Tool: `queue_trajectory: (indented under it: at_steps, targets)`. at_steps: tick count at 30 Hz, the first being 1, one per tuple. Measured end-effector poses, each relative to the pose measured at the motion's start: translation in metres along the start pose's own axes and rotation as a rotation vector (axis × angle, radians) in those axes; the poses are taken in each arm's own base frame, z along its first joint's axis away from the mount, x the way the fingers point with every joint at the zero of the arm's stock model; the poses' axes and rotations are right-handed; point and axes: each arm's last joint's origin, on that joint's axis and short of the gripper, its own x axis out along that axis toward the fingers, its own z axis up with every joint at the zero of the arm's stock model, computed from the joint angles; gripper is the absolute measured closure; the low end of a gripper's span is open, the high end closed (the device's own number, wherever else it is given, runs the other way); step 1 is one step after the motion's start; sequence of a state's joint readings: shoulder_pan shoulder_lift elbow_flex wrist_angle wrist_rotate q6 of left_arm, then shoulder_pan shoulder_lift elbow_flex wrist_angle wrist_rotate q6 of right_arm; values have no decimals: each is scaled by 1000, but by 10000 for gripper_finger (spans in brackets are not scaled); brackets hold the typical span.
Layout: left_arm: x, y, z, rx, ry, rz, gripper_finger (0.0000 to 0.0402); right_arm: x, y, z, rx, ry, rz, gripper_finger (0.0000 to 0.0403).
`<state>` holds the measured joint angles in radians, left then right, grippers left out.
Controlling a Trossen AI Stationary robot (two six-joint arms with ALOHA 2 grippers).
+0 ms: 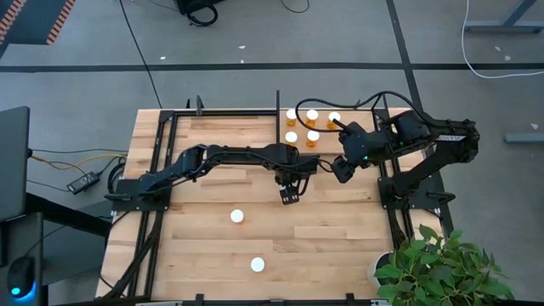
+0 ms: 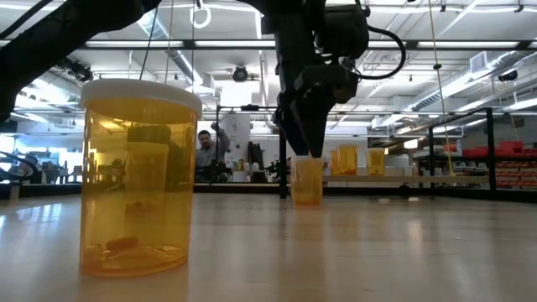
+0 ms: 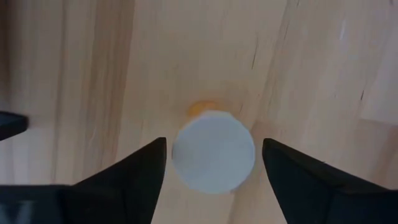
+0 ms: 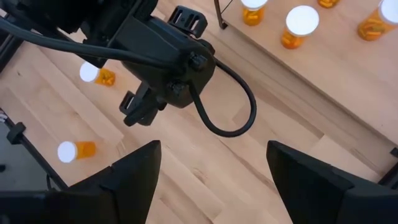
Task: Pick and place medicine bottles onto shelf by color
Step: Put the orange pill bottle on the shelf
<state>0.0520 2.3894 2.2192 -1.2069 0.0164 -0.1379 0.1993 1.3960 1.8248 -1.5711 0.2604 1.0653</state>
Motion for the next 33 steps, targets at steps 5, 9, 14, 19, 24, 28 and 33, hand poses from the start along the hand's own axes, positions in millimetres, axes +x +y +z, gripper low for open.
queue_trajectory:
  at_steps: [5,9,14,19,24,28,33]
  targets:
    - [-9,3,-3,-5,25,3,113,0,0,0,1,0,0,105]
    - [-31,3,-6,-6,35,5,100,0,0,0,1,0,0,105]
    - [-63,-1,-12,1,9,1,96,0,0,0,5,-1,0,105]
    - [-77,-8,-25,46,75,23,104,-1,1,-2,-3,-3,1,105]
    - [-94,-13,-36,122,104,24,110,-3,4,-7,-37,-60,-18,105]
    - [-108,-12,-41,136,87,22,116,-4,6,-11,-29,-92,-22,105]
    - [-144,-7,-52,127,7,14,127,-6,10,-17,-47,-90,-13,105]
